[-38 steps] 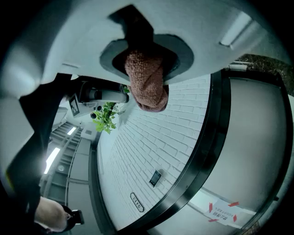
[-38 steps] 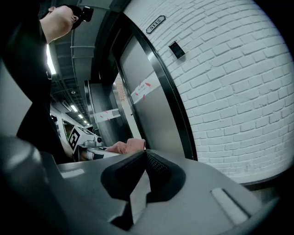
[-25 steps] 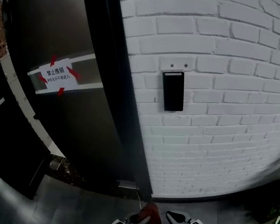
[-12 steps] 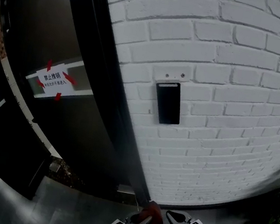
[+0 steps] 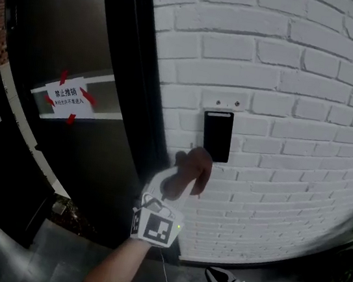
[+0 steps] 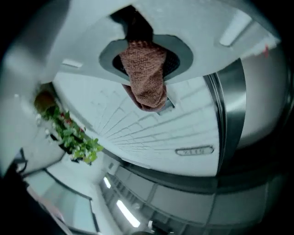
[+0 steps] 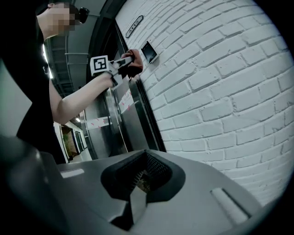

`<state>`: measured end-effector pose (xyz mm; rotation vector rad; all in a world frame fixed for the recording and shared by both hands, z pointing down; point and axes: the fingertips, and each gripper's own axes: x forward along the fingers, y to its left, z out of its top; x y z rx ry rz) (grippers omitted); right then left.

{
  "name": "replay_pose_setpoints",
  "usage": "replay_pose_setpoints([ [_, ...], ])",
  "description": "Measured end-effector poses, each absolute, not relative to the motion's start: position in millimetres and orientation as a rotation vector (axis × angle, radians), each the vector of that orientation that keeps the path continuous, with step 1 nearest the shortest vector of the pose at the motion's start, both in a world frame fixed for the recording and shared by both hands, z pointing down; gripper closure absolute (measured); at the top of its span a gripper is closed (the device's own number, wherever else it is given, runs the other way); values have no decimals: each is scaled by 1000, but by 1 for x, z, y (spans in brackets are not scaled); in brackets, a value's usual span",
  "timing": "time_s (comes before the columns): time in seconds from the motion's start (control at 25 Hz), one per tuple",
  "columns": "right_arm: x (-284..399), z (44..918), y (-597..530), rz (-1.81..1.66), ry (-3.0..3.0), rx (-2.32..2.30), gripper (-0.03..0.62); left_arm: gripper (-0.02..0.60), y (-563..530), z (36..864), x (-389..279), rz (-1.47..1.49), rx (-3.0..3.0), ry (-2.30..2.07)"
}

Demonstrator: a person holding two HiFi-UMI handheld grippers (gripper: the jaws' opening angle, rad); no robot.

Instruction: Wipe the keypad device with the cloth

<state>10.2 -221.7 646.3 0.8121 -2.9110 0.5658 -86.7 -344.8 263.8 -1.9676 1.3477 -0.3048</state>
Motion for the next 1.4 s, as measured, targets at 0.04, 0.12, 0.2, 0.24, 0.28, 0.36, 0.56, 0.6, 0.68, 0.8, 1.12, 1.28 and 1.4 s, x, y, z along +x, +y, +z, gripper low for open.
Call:
replay_pose_setpoints([
  [0.04, 11, 646, -222, 562, -2914, 827, 592, 515, -353, 231, -85, -345, -1837, 1335],
  [0.12, 17, 647, -222, 563, -2912, 868, 592, 515, -367, 178, -79, -400, -1649, 1324],
  [0.2, 26, 649, -224, 569, -2902, 917, 592, 515, -389, 149, -76, -477, -1583, 1335],
  [0.24, 32, 650, -225, 570, -2897, 940, 592, 515, -403, 144, -76, -531, -1605, 1349],
  [0.28, 38, 650, -226, 571, -2891, 963, 592, 514, -416, 144, -75, -580, -1663, 1361],
  [0.36, 48, 651, -226, 576, -2881, 1012, 592, 520, -432, 145, -71, -608, -1839, 1355],
  [0.56, 60, 656, -227, 599, -2857, 1085, 592, 520, -440, 139, -34, -670, -2031, 1253],
  [0.6, 59, 656, -227, 602, -2857, 1086, 592, 520, -441, 138, -25, -697, -2000, 1237],
  [0.68, 57, 657, -227, 608, -2860, 1083, 592, 520, -442, 140, -8, -739, -1896, 1216],
  [0.8, 55, 657, -227, 614, -2858, 1076, 592, 517, -442, 155, 7, -777, -1746, 1182],
  [1.12, 46, 659, -225, 621, -2855, 1029, 592, 518, -428, 165, -59, -602, -1599, 1374],
  [1.28, 41, 663, -222, 627, -2854, 997, 592, 518, -426, 183, -65, -620, -1550, 1398],
  [1.4, 41, 662, -222, 634, -2858, 996, 592, 518, -430, 194, -33, -673, -1541, 1319],
])
